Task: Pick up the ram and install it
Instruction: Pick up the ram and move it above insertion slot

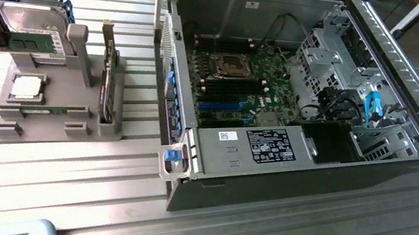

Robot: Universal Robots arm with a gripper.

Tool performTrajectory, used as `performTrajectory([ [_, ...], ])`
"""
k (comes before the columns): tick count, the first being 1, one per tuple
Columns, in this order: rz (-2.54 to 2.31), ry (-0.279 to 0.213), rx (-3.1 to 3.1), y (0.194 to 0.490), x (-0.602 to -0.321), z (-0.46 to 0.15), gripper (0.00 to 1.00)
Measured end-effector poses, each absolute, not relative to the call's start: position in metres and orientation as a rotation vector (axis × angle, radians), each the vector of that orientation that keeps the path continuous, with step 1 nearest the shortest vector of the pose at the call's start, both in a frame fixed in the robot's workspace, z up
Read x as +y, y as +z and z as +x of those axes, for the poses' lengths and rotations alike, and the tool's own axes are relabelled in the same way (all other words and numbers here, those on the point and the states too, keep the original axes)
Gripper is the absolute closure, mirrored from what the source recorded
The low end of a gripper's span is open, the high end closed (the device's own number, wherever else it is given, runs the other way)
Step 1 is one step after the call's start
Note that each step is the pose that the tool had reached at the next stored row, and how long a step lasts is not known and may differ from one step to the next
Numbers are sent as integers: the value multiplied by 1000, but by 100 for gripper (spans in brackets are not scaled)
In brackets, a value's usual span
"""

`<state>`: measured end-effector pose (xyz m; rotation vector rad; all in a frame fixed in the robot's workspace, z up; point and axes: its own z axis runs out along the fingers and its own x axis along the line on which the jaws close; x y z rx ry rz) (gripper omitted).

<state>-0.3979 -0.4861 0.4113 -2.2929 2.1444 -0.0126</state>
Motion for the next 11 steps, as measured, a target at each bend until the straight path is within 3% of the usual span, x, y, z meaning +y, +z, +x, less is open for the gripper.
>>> performTrajectory([
  [11, -2293, -13, 2144, 411, -486, -384, 86],
])
